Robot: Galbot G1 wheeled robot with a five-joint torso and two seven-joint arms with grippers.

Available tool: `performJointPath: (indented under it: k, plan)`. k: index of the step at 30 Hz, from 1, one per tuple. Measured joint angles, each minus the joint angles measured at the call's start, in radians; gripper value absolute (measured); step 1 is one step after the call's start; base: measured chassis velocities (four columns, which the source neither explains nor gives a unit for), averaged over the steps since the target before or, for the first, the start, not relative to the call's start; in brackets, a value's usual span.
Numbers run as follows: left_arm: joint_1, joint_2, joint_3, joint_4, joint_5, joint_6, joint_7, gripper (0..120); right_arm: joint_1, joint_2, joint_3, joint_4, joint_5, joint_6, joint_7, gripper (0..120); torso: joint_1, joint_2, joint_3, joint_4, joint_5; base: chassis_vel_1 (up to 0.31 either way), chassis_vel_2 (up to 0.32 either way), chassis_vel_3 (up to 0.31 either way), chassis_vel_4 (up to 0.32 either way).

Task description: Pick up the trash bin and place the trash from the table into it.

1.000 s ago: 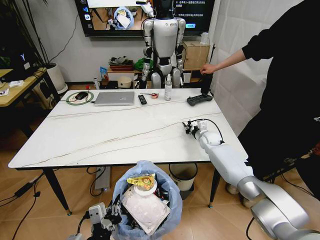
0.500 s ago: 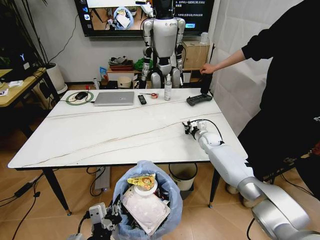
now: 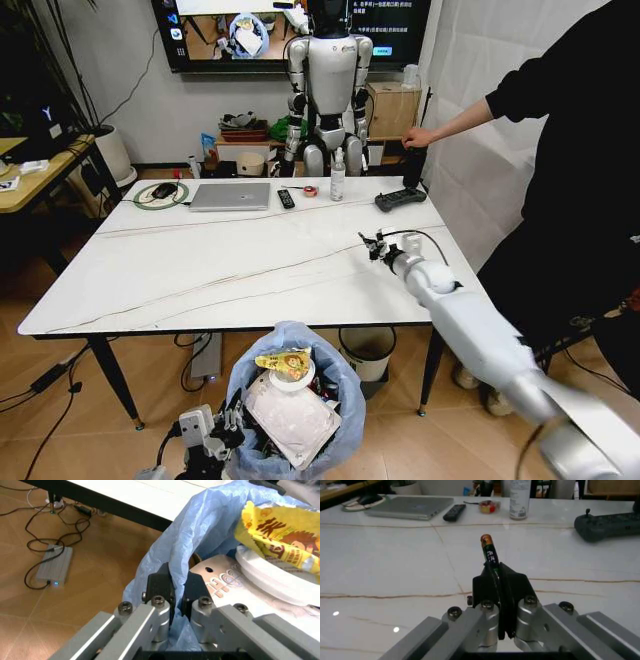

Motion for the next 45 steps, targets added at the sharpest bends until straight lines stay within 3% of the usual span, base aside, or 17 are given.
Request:
performJointPath:
  k: [2,5,10,17,29,45]
  plan:
    - [-0.001,0.004,0.001,0.000,-0.001,0.001,0.000,0,-0.066,-0.069,0.008,0.155,0.057,-0.003,0.006,0,0.000,0.000,0.000,-0.0003,0.0012,0.000,0.000,0.000,0.000]
    - [-0.002,0.005,0.000,0.000,-0.003,0.001,0.000,0,-0.106,-0.102,0.016,0.254,0.082,-0.003,0.007,0,0.000,0.000,0.000,0.0001,0.0003,0.000,0.000,0.000,0.000]
    - [-0.003,0.007,0.002,0.002,-0.003,0.002,0.000,0,-0.271,-0.195,0.032,0.558,0.155,0.011,0.004,0,0.000,0.000,0.000,0.0003,0.0004,0.000,0.000,0.000,0.000]
    - [-0.006,0.007,0.002,0.003,-0.002,0.005,0.000,0,-0.416,-0.286,0.004,0.795,0.165,0.061,-0.047,0,0.000,0.000,0.000,0.0002,0.0005,0.000,0.000,0.000,0.000]
    - [0.003,0.000,0.004,-0.008,0.009,0.003,0.000,0,-0.602,-0.447,-0.024,0.938,0.045,0.093,-0.097,0,0.000,0.000,0.000,0.0003,0.0005,0.000,0.000,0.000,0.000]
    - [0.001,-0.007,0.008,-0.011,0.014,0.003,0.000,0,-0.664,-0.433,-0.025,0.912,-0.057,0.105,-0.093,0,0.000,0.000,0.000,0.0003,0.0004,0.000,0.000,0.000,0.000]
